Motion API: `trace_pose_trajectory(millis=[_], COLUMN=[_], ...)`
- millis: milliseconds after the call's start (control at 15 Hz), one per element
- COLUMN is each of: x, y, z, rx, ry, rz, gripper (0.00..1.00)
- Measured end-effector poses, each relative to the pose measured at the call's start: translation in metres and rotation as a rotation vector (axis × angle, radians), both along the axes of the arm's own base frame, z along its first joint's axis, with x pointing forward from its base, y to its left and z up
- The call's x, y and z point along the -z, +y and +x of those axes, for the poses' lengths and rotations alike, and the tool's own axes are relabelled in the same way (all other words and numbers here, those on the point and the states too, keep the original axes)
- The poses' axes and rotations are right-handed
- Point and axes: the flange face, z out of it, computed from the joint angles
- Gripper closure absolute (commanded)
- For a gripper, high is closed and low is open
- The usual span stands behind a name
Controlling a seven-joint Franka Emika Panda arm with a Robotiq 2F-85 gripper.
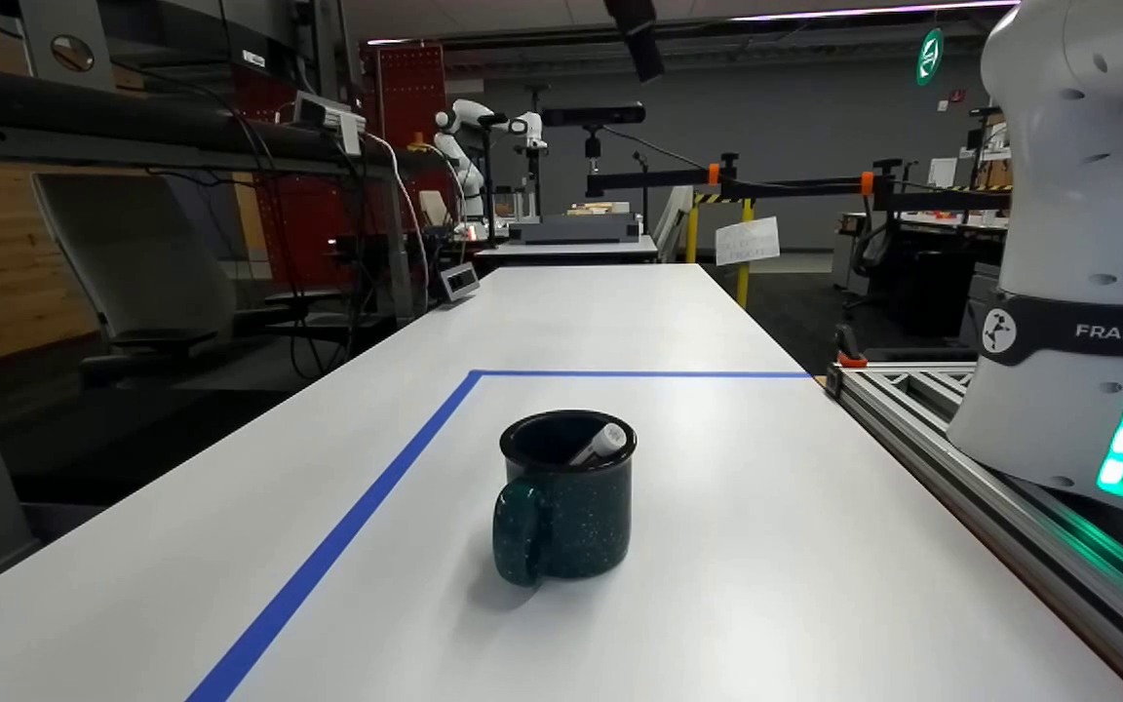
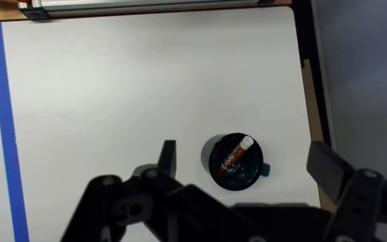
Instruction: Remove the marker from the mug cup
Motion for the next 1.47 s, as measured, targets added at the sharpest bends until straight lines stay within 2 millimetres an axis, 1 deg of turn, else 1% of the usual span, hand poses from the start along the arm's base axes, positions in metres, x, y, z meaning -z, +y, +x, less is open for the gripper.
trace_pose_trajectory(millis=[267, 400, 533, 733, 933, 1133, 1267, 1467], x=[0.052, 0.074, 0.092, 0.114, 0.130, 0.139, 0.140, 0.142], y=[0.008, 0.014, 0.022, 0.036, 0.051, 0.066, 0.068, 0.066], z=[0.033, 0.046, 0.057, 0.071, 0.081, 0.082, 0.082, 0.082], rx=[0.056, 0.075, 0.086, 0.098, 0.117, 0.120, 0.122, 0.125], ry=[0.062, 0.091, 0.118, 0.138, 0.149, 0.168, 0.172, 0.176], rz=[0.074, 0.094, 0.100, 0.087, 0.061, 0.043, 0.040, 0.038], gripper=[0.00, 0.00, 0.00, 0.00, 0.00, 0.00, 0.00, 0.00])
